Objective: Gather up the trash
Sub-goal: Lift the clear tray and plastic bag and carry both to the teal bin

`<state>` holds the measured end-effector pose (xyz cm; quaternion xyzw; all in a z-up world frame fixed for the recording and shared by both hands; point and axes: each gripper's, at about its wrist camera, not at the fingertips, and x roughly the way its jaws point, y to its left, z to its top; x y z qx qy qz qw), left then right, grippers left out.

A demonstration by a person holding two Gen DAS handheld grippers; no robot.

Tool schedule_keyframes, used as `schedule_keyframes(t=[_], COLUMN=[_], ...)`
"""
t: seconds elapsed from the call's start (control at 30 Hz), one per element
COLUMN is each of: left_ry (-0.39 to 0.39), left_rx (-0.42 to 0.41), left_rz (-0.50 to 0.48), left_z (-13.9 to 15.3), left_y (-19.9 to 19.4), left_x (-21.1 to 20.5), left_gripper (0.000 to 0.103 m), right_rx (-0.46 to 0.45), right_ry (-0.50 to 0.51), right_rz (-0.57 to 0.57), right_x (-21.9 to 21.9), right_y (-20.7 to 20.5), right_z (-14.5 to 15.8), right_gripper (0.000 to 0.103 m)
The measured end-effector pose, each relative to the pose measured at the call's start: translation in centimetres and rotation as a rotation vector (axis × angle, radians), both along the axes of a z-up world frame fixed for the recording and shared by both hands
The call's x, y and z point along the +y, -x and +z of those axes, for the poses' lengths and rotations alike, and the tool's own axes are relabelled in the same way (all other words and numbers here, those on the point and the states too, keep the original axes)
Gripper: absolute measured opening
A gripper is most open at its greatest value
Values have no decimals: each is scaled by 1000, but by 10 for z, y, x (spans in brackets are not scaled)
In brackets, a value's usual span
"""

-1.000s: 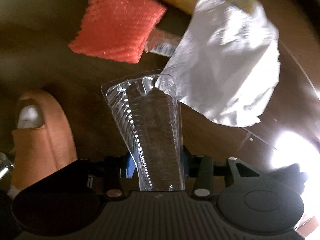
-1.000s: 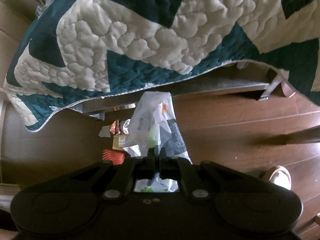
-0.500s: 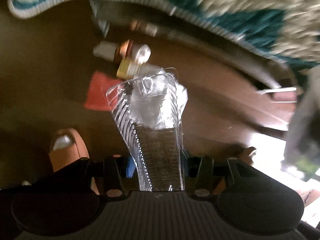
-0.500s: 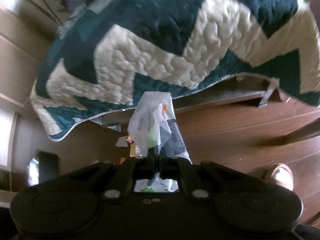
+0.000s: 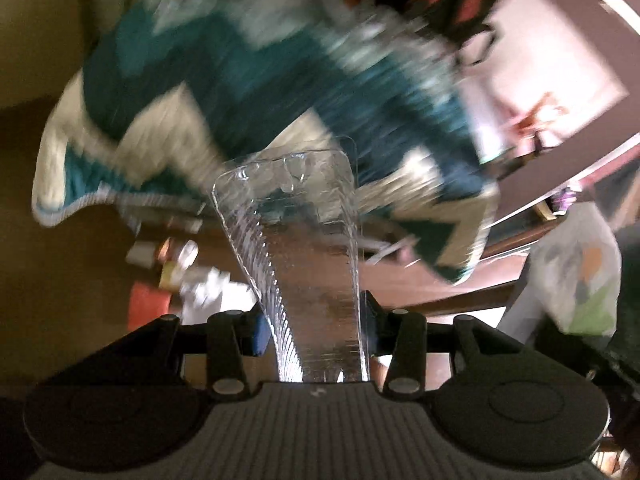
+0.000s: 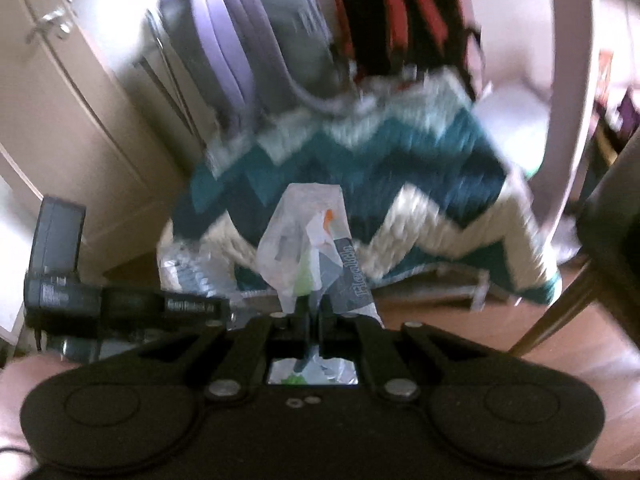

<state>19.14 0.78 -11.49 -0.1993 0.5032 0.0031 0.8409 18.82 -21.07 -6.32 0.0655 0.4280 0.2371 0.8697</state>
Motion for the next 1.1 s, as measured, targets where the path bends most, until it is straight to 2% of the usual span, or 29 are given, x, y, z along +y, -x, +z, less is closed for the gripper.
schedule_keyframes(t=[0.27,0.43,0.57,0.63,0.73,0.93,1.1], left_ry=[-21,-35,-88,-94,-65,7,18], left_rx=[-219,-355,-470,-503,-530,-571,-564], left_rz=[-159,-267,-363,-391,-431,-523,-591], left_z=[118,190,237,257,282,323,326], left_y=[3,2,-3,-9,-18,-27,-38], left_x=[-73,-127,-179,-202,-235,-297,-349], left_gripper=[44,44,44,44,44,44,44], right_rx=[-181,-311,-394,-430,-467,-468,-430], right_ry=[-16,-3,12,27,59,116,155], right_rz=[-78,-169,-262,-305,-367,-476,-528], right_x=[-61,-106,-148,-170,-200,-252,-282], right_y=[29,40,45,48,52,42,29], right_z=[90,142,178,194,213,223,214], right_gripper=[3,3,3,3,3,3,3])
